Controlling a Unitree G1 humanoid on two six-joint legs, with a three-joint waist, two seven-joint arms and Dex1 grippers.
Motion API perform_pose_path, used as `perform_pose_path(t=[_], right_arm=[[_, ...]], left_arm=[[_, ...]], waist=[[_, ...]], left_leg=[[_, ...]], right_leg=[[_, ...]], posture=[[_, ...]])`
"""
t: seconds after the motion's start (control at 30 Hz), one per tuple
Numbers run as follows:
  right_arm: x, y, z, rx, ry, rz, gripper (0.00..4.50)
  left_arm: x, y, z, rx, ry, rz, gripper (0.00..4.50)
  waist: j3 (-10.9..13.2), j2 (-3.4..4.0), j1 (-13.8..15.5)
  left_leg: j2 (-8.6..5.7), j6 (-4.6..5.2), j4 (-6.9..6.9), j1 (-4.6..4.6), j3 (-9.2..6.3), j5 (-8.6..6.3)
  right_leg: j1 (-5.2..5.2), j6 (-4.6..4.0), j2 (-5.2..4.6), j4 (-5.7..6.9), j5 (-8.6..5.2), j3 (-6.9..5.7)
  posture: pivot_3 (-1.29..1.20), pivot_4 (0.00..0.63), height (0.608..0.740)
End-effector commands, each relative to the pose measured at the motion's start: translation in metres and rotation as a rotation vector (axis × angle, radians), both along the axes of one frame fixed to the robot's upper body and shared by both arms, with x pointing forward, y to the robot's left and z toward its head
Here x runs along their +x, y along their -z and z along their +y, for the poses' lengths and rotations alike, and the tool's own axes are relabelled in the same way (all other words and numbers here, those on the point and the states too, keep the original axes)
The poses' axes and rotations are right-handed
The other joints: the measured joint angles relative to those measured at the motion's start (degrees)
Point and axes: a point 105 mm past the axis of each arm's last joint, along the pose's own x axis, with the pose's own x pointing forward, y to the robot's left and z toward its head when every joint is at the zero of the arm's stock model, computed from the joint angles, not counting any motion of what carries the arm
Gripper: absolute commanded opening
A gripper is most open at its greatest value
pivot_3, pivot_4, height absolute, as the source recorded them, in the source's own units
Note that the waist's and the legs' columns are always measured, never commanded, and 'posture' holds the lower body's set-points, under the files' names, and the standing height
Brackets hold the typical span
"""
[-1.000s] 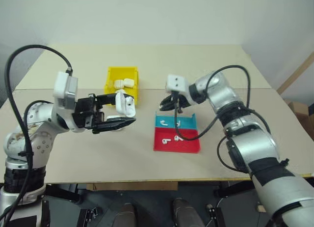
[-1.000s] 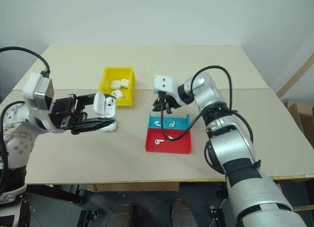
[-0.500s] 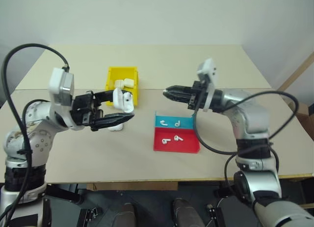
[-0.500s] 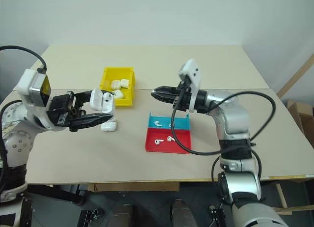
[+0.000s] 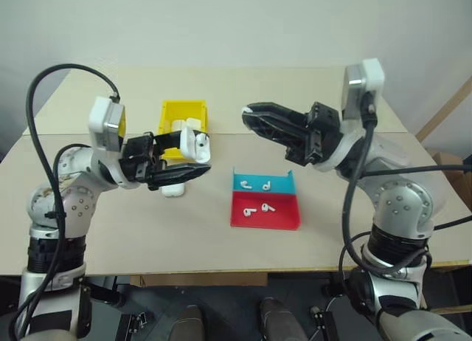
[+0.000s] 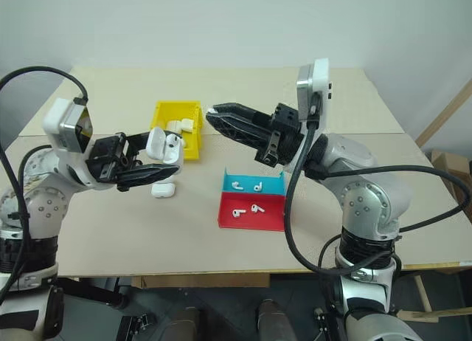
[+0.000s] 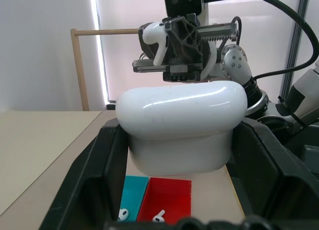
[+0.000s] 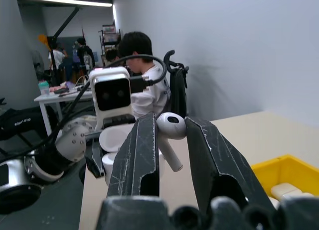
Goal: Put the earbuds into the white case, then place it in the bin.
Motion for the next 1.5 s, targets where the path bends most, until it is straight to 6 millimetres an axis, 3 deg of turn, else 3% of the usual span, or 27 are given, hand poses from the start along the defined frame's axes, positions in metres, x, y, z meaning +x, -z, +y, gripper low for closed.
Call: perform_pose_path(t=[0.03, 0.5, 1.33, 1.5], right_arm=[[-0.021, -0.009, 0.013, 0.007, -0.068, -0.049, 0.63], [-0.017, 0.010, 0.042, -0.030, -0.086, 0.019, 0.63], [-0.009, 0.035, 0.039, -0.103, -0.036, 0.059, 0.63], [-0.005, 0.039, 0.039, -0.113, -0.010, 0.062, 2.19]], left_arm=[[0.000, -0.007, -0.005, -0.001, 0.026, -0.038, 2.80], [0.009, -0.010, -0.017, 0.005, 0.099, -0.060, 2.80], [0.011, -0.011, -0.014, -0.004, 0.095, -0.073, 2.80], [0.010, -0.011, -0.013, -0.006, 0.093, -0.076, 2.80]], waist=[[0.00, 0.00, 0.01], [0.00, 0.00, -0.01], [0.00, 0.00, 0.02], [0.00, 0.00, 0.03]], left_leg=[[0.00, 0.00, 0.00, 0.00, 0.00, 0.00], [0.00, 0.00, 0.00, -0.03, -0.01, 0.00], [0.00, 0.01, 0.00, -0.03, -0.02, 0.00], [0.00, 0.00, 0.00, -0.03, -0.02, 0.00]], right_leg=[[0.00, 0.00, 0.00, -0.01, 0.00, 0.00], [-0.01, 0.00, 0.00, -0.03, 0.00, 0.00], [-0.01, 0.01, 0.00, -0.04, 0.00, -0.01], [-0.01, 0.01, 0.00, -0.04, 0.00, -0.01]], posture=[[0.00, 0.150, 0.740], [0.00, 0.150, 0.740], [0.00, 0.150, 0.740], [0.00, 0.150, 0.740]])
